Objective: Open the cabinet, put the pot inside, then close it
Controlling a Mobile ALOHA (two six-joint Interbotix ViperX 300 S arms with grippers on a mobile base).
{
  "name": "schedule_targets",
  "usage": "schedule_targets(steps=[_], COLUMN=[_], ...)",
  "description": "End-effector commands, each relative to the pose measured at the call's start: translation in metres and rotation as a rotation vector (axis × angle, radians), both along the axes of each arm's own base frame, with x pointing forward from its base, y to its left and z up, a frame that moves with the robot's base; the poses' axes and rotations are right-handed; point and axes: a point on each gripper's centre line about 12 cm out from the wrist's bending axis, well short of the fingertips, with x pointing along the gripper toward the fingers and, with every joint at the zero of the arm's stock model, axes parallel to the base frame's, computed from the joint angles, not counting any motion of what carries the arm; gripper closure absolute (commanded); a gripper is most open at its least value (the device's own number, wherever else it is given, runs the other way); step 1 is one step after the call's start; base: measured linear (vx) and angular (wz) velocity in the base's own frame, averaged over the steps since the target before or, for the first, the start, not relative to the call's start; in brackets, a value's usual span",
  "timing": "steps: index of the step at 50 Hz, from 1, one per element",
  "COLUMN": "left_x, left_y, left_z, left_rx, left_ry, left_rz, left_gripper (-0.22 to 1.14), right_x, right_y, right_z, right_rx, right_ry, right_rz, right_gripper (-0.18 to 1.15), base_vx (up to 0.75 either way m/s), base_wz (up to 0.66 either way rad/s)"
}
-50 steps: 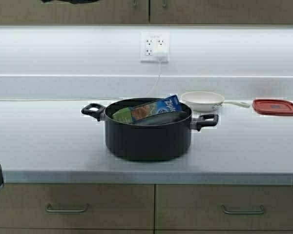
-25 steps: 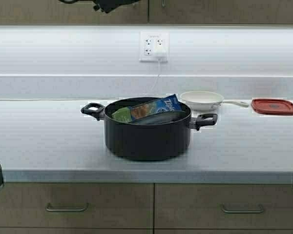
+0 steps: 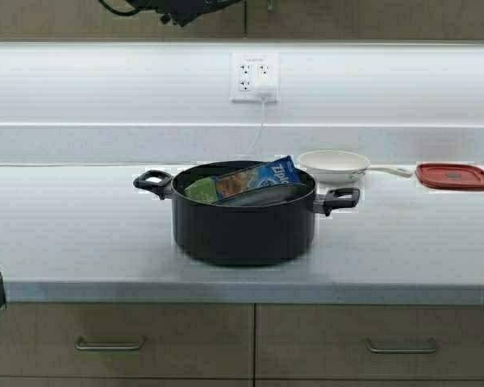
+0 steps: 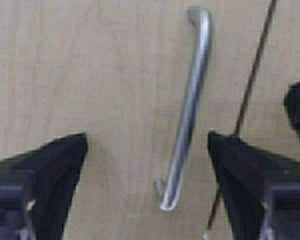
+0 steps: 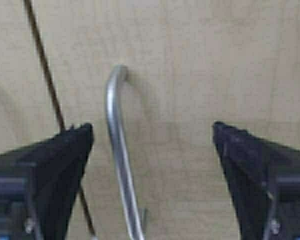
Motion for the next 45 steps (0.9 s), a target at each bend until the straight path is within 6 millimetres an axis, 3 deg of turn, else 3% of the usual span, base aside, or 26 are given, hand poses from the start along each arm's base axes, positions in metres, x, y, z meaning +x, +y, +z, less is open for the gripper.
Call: schedule_targets(steps=[1, 11, 16, 19, 22, 25, 28, 32, 35, 40, 45], left_x=[0.002, 0.002, 0.002, 0.003, 0.003, 0.004, 0.005, 0.004, 0.005, 0.008, 0.006], left_y=[0.003, 0.002, 0.002, 0.0, -0.001, 0.001, -0.001, -0.009, -0.014, -0.019, -0.018], left_z=[0.025, 0.025, 0.025, 0.025, 0.025, 0.025, 0.027, 0.031, 0.034, 0.034, 0.032], left_rx=[-0.047, -0.044, -0.04, -0.051, -0.071, -0.084, -0.082, -0.061, -0.055, -0.054, -0.05], left_ry=[-0.045, -0.042, -0.039, -0.033, -0.02, -0.006, 0.007, 0.018, 0.012, 0.007, 0.014], left_rz=[0.014, 0.02, 0.026, 0.036, 0.054, 0.072, 0.066, 0.032, 0.02, 0.014, 0.014], left_gripper=[-0.09, -0.09, -0.06, 0.02, 0.17, 0.4, 0.71, 1.04, 1.0, 0.83, 0.88], right_x=[-0.002, -0.002, -0.001, -0.001, -0.001, 0.0, 0.0, 0.0, 0.0, -0.001, -0.001], right_y=[0.0, 0.0, -0.002, -0.003, -0.004, -0.004, -0.004, -0.004, -0.003, -0.003, -0.003], right_z=[0.018, 0.017, 0.018, 0.018, 0.019, 0.022, 0.024, 0.027, 0.027, 0.027, 0.027], right_rx=[0.015, 0.011, 0.031, 0.052, 0.067, 0.073, 0.078, 0.077, 0.072, 0.061, 0.056], right_ry=[-0.044, -0.046, -0.045, -0.041, -0.036, -0.039, -0.04, -0.046, -0.049, -0.054, -0.054], right_rz=[-0.008, -0.012, -0.028, -0.042, -0.049, -0.044, -0.042, -0.042, -0.04, -0.036, -0.033], right_gripper=[-0.05, -0.03, 0.08, 0.25, 0.51, 0.88, 1.06, 0.96, 0.87, 0.89, 0.92], base_vx=[0.0, 0.0, 0.0, 0.0, 0.0, 0.0, 0.0, 0.0, 0.0, 0.0, -0.01], base_wz=[0.0, 0.0, 0.0, 0.0, 0.0, 0.0, 0.02, -0.01, 0.0, 0.0, 0.01])
